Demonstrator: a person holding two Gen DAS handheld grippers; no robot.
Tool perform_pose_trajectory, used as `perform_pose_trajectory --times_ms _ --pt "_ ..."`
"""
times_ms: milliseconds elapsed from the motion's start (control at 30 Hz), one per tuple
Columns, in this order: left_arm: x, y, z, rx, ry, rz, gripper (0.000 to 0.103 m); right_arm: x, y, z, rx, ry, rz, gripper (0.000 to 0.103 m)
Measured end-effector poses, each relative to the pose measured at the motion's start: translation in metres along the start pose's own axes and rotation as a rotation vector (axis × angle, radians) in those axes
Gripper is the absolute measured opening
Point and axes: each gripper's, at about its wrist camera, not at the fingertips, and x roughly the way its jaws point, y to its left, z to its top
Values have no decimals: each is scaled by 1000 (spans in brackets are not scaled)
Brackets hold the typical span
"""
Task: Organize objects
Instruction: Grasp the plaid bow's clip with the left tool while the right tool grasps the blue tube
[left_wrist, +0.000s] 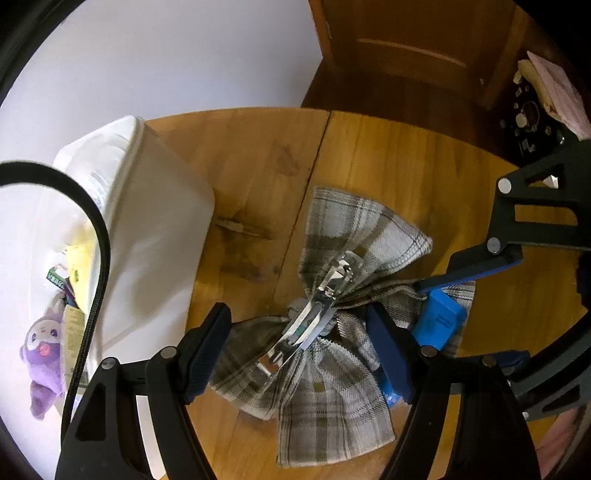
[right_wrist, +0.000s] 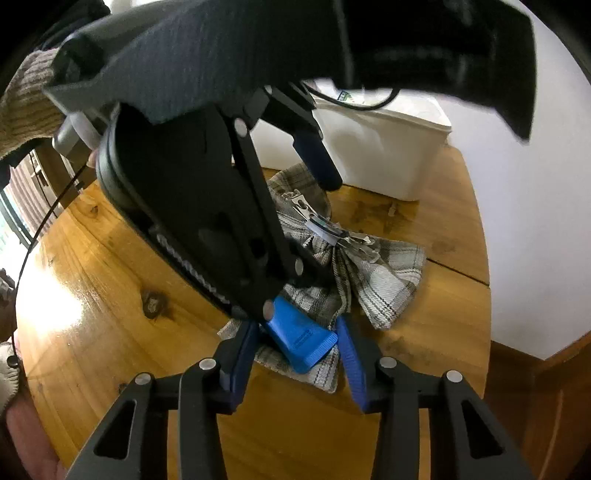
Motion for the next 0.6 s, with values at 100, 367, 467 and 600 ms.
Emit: perform_pose_trajectory --times_ms 100,367,467,600 --pt "2 2 -2 -12 -7 -35 73 -3 4 1 -30 -4 -1 41" --pt "6 17 -12 -49 -12 -111 52 -15 13 2 -61 -48 17 36" --pt "7 18 -16 -67 -19 -130 50 -18 21 5 -92 -65 27 36" --pt "7 26 -13 -86 -26 -161 48 -15 31 11 -132 -59 32 36"
